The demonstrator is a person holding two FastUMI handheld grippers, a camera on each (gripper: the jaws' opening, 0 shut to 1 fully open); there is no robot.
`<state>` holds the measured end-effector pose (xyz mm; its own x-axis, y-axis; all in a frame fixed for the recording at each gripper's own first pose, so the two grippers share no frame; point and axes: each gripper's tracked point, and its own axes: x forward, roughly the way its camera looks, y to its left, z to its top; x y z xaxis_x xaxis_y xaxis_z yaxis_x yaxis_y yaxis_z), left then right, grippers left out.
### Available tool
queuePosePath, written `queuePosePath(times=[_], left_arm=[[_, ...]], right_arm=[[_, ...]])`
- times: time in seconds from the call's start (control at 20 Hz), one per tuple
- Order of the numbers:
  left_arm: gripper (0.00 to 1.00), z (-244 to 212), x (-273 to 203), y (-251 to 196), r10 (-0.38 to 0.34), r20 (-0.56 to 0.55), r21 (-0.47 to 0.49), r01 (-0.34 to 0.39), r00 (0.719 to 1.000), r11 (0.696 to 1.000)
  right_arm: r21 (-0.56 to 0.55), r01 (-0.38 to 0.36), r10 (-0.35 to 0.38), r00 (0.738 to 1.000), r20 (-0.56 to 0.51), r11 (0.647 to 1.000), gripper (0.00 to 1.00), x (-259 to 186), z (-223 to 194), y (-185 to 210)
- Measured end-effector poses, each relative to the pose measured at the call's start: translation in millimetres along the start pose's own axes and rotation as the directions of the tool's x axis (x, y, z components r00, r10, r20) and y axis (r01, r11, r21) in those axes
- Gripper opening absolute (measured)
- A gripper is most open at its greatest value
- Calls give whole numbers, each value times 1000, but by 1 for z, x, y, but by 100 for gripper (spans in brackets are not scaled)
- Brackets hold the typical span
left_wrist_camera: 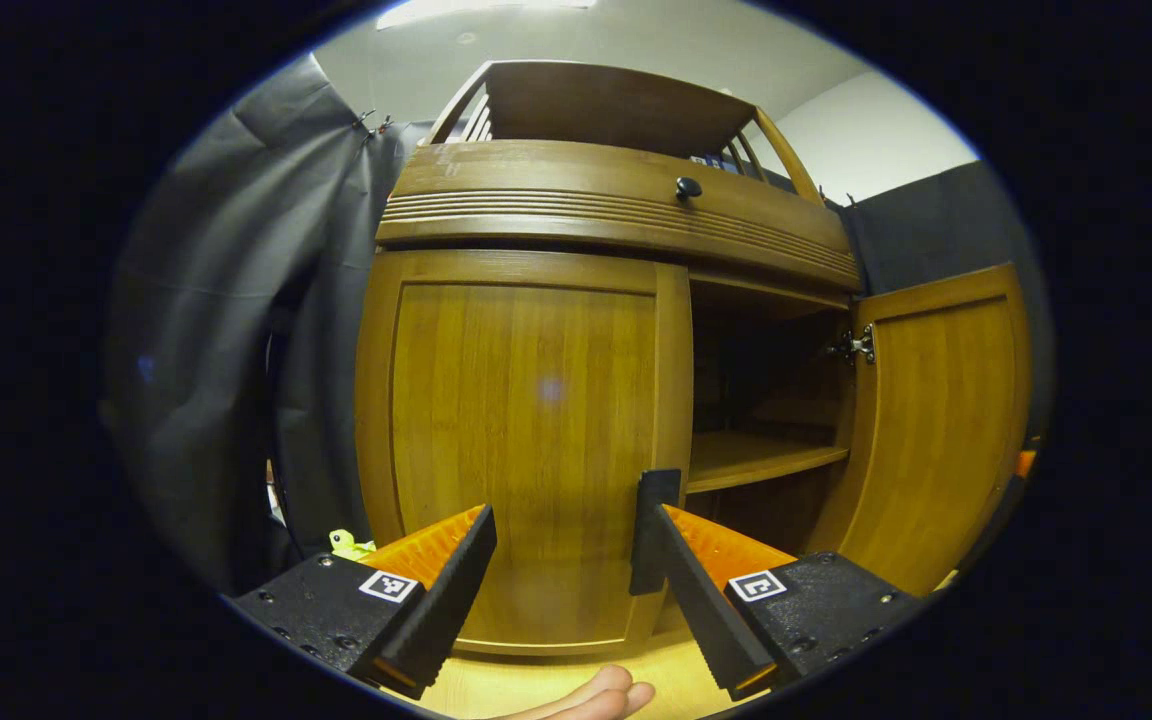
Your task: Open the right door of the double-door shoe cabinet with the right hand, and open the left door with the left hand.
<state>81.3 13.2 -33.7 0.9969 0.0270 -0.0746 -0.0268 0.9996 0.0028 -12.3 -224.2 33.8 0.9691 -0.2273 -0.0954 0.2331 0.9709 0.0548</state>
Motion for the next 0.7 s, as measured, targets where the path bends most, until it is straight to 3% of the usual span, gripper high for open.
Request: queuePosePath(times=[0.3,0.4,0.6,0.7], left_arm=[[98,-21,28,-40,-71,6,-45,71,997,996],[95,-14,36,-53,-108,52,-64,112,993,992],[94,-21,56,-44,-36,102,-24,39,994,999],[94,-31,73,-49,-57,98,30,55,994,998]], right_arm=[[-8,-24,25,996,80,1000,98,-73,12,50],[-37,-65,67,996,66,997,98,-91,5,81],[-135,-201,207,978,28,970,98,-125,-11,158],[-166,-260,258,966,-35,951,96,-140,-31,185]])
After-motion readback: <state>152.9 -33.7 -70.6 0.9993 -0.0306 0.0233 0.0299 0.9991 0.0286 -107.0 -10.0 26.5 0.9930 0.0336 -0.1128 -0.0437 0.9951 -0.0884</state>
